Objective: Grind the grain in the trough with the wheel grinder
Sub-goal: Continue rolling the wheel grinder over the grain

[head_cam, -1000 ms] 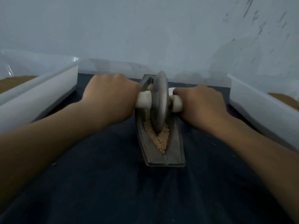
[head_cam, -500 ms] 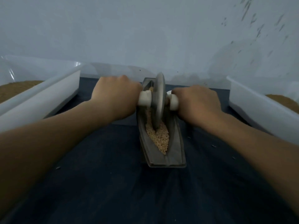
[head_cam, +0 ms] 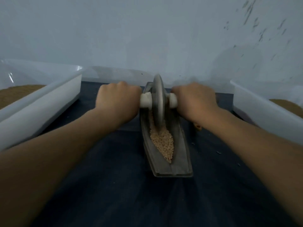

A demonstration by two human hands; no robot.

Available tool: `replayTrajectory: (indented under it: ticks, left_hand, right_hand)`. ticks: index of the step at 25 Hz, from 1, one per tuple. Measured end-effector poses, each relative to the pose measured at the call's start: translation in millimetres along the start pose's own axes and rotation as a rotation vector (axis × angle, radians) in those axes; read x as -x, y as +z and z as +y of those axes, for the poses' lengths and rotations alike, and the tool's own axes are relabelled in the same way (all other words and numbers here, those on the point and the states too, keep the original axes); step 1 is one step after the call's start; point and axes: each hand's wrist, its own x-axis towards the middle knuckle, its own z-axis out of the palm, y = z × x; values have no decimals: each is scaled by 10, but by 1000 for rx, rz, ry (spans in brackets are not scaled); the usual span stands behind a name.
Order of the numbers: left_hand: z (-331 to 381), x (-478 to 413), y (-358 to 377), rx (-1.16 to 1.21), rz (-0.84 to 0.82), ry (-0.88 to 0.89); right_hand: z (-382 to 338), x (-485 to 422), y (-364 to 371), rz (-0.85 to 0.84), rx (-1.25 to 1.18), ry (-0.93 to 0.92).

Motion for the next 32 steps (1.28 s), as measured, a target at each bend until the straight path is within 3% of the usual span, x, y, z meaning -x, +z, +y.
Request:
replayTrajectory:
  ticks: [2,4,6,8,9,13,16,20,22,25,27,28,30,32]
  left_hand:
    - [41,-252,-14,32,-108,-54]
    - [-11,-218,-22,36,-145,-12]
    - [-115,136,-24,9,45,115]
    - [-184,349,-30,-1,231,213]
    - [-176,318,-33,1,225,234]
    - [-4,-97,-20,-37,-59,16]
    - [-30,-227,3,41,-166,-22]
    - [-165,271,1,-7,181,196]
    - [-145,207,1,-28,129,181]
    - [-4,-137,-47,20,-111,-13]
    - [-2,-235,-46,15,-183,-31]
    - [-37,-160,-72,13,-162,21]
    - [-120,179,-73,-3,52,161]
    - [-163,339,-88,-19,190,222]
  right_hand:
    - [-44,-248,-70,-135,-22,56]
    - [27,-204,-100,-183,-21,-15]
    - [94,169,-141,-19,35,-178]
    - [128,473,-114,187,62,-191]
    - [130,481,-110,197,59,-171]
    - [18,-59,1,-33,-30,23]
    - [-4,-260,-77,-125,-35,13]
    - [104,436,-22,120,4,-100]
    - [91,375,-3,146,42,-65]
    - [-38,-106,-56,-66,-24,53]
    - [-29,-231,-70,-160,-51,47]
    - [21,-122,-92,-142,-37,-11]
    - [100,301,-85,30,-7,-154]
    - [131,529,-63,198,22,-139]
